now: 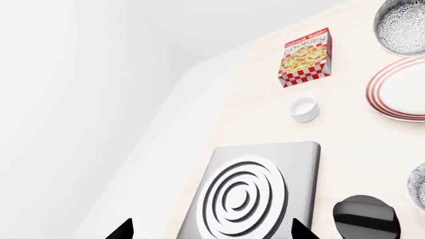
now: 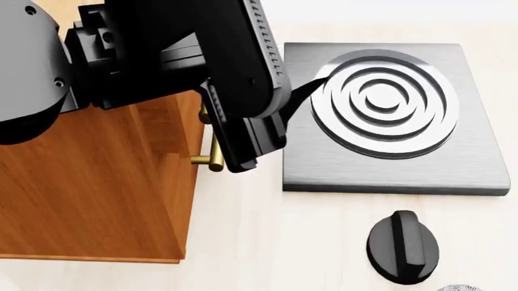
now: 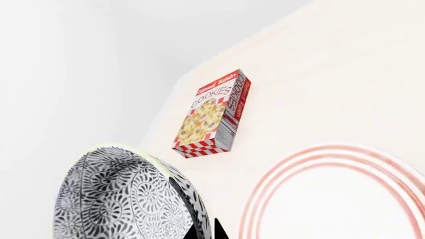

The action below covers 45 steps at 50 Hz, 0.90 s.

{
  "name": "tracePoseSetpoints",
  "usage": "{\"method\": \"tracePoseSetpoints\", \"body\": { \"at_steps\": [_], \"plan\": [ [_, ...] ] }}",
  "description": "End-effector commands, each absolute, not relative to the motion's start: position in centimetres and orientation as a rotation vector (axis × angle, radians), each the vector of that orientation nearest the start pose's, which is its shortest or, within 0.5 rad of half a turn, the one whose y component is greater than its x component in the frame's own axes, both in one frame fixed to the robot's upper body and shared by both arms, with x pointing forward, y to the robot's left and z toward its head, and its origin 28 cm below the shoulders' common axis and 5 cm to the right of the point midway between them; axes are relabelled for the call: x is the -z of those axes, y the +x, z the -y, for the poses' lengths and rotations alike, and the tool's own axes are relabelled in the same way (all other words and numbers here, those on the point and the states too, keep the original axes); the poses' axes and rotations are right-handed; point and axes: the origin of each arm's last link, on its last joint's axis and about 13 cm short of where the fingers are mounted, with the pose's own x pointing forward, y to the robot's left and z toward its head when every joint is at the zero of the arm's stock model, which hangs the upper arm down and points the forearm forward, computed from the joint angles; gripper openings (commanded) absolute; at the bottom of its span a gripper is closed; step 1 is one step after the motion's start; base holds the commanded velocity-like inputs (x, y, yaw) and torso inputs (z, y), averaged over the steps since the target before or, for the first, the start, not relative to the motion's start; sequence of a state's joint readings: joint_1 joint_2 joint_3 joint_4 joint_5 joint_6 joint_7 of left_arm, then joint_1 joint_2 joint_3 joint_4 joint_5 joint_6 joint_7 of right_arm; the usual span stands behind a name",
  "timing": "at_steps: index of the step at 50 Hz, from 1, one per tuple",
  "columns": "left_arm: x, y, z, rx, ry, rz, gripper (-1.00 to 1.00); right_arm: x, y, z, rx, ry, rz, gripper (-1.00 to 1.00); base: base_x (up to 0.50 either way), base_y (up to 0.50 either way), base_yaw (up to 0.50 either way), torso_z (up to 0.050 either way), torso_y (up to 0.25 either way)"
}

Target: Pick the akita bowl on the wooden cabinet and place it on the plate.

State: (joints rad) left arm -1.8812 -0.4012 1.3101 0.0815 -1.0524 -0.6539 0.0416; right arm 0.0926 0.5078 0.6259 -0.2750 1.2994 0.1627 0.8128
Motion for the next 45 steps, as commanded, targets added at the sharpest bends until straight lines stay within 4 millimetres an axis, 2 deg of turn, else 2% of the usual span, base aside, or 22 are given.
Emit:
{"method": "tracePoseSetpoints", "body": {
  "at_steps": [1,8,19,32,45],
  "plan": [
    [-37.3,30.0,-13.0,0.901,0.792,0.228,1.00,-17.0,19.2,28.2,0.862,0.889,0.308,-1.00,0.00,0.00,0.00,0.000,0.000],
    [-37.1,30.1,-13.1,0.899,0.791,0.224,1.00,-17.5,18.8,28.5,0.869,0.869,0.321,-1.00,0.00,0.00,0.00,0.000,0.000],
    [-36.9,30.2,-13.0,0.901,0.788,0.222,1.00,-17.5,19.6,28.9,0.866,0.823,0.299,-1.00,0.00,0.00,0.00,0.001,0.000],
    [-36.9,30.2,-13.0,0.901,0.788,0.220,1.00,-15.0,19.6,30.0,0.943,0.843,0.238,-1.00,0.00,0.00,0.00,0.000,0.001],
    [-36.6,30.6,-12.9,0.909,0.786,0.218,1.00,-14.2,19.1,30.7,1.013,0.822,0.219,-1.00,0.00,0.00,0.00,0.000,0.000]
  ]
}}
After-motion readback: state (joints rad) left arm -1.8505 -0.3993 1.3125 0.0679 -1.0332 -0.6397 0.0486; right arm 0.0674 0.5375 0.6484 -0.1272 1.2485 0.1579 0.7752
